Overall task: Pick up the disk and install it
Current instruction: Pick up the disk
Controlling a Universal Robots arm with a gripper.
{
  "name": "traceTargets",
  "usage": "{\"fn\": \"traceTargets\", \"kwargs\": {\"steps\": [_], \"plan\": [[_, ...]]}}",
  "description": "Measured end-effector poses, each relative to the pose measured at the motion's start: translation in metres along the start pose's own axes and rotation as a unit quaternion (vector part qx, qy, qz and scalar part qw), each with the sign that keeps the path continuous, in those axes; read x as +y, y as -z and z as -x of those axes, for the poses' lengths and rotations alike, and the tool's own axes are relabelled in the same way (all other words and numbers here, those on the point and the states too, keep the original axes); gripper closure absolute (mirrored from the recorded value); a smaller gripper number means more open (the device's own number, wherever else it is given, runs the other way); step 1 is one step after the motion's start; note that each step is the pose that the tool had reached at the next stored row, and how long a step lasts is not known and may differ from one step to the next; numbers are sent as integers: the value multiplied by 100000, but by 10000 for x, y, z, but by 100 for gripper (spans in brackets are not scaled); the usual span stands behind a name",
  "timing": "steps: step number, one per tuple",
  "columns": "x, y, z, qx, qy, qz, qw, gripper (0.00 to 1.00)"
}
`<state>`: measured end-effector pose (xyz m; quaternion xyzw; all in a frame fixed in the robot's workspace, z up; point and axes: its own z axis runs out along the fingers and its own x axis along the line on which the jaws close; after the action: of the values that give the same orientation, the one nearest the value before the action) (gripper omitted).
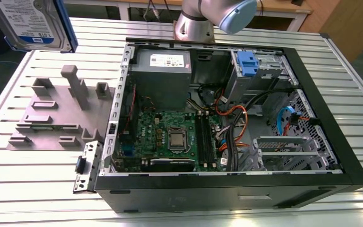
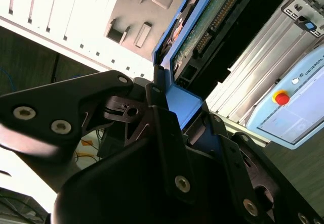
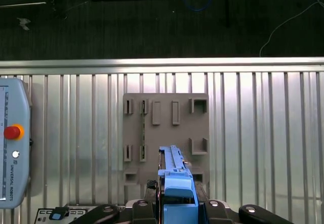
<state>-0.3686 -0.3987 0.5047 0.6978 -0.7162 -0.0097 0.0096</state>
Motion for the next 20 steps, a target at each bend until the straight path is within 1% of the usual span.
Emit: {"fn": "traceTargets", "kwargs": {"steps": [13, 20], "plan": [[-48, 1, -7, -1, 1, 1, 100000, 64], [-59, 2, -6, 1, 3, 3, 100000, 64]]}}
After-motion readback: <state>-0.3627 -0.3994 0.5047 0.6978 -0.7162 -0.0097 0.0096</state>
